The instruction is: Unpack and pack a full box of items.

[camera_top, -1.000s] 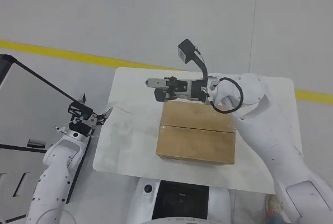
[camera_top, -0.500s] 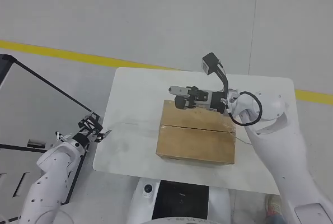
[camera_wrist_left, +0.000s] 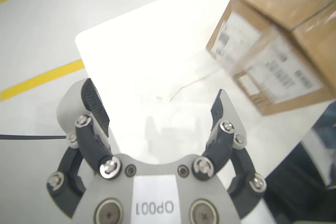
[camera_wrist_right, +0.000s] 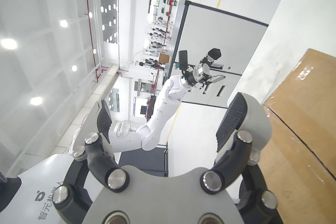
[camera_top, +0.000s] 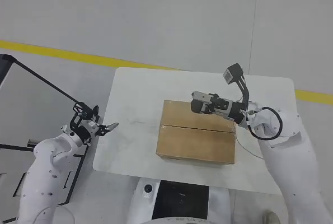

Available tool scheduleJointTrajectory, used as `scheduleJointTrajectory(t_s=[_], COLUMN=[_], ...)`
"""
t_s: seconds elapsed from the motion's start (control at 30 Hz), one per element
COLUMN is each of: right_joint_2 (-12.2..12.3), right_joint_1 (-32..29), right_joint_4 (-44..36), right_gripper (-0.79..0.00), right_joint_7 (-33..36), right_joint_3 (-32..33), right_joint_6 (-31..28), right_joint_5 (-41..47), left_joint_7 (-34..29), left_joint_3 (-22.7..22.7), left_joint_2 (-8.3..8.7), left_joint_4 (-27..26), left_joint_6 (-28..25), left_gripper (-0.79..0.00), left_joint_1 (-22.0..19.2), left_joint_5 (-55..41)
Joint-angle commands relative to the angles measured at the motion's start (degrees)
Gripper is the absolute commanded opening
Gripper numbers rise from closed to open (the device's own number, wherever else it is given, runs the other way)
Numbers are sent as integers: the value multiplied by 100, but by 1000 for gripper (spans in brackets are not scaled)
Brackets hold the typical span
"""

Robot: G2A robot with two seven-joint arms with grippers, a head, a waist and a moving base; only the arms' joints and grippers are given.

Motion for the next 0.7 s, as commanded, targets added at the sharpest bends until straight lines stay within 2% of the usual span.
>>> scheduleJointTrajectory(t_s=[0.0, 0.07, 0.13, 0.23, 0.47, 0.53, 0.67], right_joint_2=[36, 64, 79, 86, 86, 85, 128], right_joint_1=[-341, -707, -1014, -1299, -1299, -1220, -1278], right_joint_4=[-54, -111, -184, -254, -254, -294, 20], right_gripper=[0, 0, 0, 0, 0, 0, 0], right_joint_7=[-109, -253, -382, -586, -586, -642, -713], right_joint_3=[293, 553, 711, 642, 642, 618, 1155], right_joint_6=[-199, -409, -609, -736, -736, -665, -758], right_joint_5=[110, 247, 358, 68, 68, 105, 595], left_joint_7=[-987, -1557, -1904, -1904, -1970, -2438, -4808], left_joint_3=[21, 22, -109, -109, -51, -2, -187], left_joint_2=[-3, -3, 20, 20, 21, 40, 173], left_joint_4=[-464, -765, -1020, -1020, -1018, -1034, -958], left_joint_6=[418, 830, 1120, 1120, 1144, 1185, 2063], left_gripper=[0, 0, 0, 0, 0, 0, 0], left_joint_1=[62, 125, 102, 102, 94, -9, -349], left_joint_5=[-1534, -2400, -2691, -2691, -2799, -3562, -6038])
